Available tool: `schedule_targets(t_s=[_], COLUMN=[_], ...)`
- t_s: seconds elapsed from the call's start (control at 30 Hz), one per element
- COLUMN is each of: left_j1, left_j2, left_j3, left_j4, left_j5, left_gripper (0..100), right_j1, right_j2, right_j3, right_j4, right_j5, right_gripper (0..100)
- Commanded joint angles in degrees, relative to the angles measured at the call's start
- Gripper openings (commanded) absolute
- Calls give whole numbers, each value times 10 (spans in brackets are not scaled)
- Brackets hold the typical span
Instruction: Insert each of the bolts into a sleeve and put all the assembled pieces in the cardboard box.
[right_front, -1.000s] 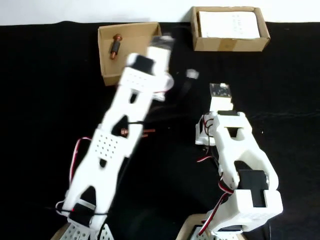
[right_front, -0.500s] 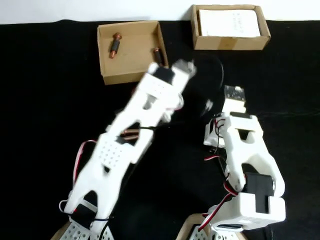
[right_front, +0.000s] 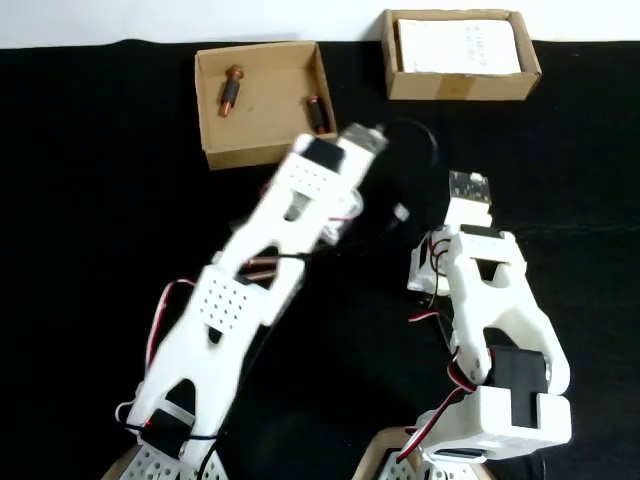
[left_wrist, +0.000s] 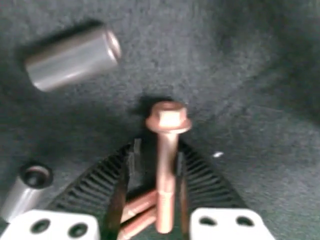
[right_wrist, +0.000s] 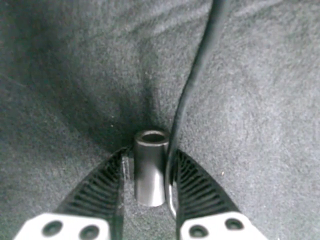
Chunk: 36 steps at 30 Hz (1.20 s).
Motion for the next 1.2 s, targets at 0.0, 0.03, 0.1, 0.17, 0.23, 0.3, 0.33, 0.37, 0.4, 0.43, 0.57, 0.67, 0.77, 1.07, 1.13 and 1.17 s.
schedule_targets(t_s=[0.0,0.03,0.1,0.17,0.23,0.3,0.33,0.37,0.4,0.43,0.57,0.67,0.77,1.07,1.13,1.17], left_j1=[5,5,6,7,7,6,5,4,3,3,0,-12,-29,-52,-42,-33], left_j2=[1,1,1,4,15,19,16,12,5,-6,-77,-153,-247,-572,-633,-662], left_j3=[-8,-7,-7,-7,-11,-11,-12,-12,-12,-12,-12,-12,-12,-7,-7,-7], left_j4=[-11,-11,-12,-14,-26,-31,-31,-28,-28,-27,-9,-1,21,33,33,32], left_j5=[3,2,2,1,1,1,1,0,-1,-1,-2,-2,0,1,2,2], left_gripper=[165,153,108,57,8,9,9,9,9,8,8,8,8,8,8,8], right_j1=[23,23,23,23,17,10,8,7,7,9,9,7,6,4,0,-13], right_j2=[-3,-3,-3,-5,-7,-13,-24,-42,-64,-89,-217,-325,-442,-840,-923,-962], right_j3=[11,11,11,11,7,3,-4,-12,-19,-26,-35,-36,-32,-29,-13,5], right_j4=[-2,-2,-2,-2,0,18,34,52,73,95,157,199,243,305,299,294], right_j5=[6,6,6,6,7,7,7,7,7,7,7,7,7,8,8,8], right_gripper=[7,7,7,7,7,7,7,7,7,7,7,7,7,7,7,7])
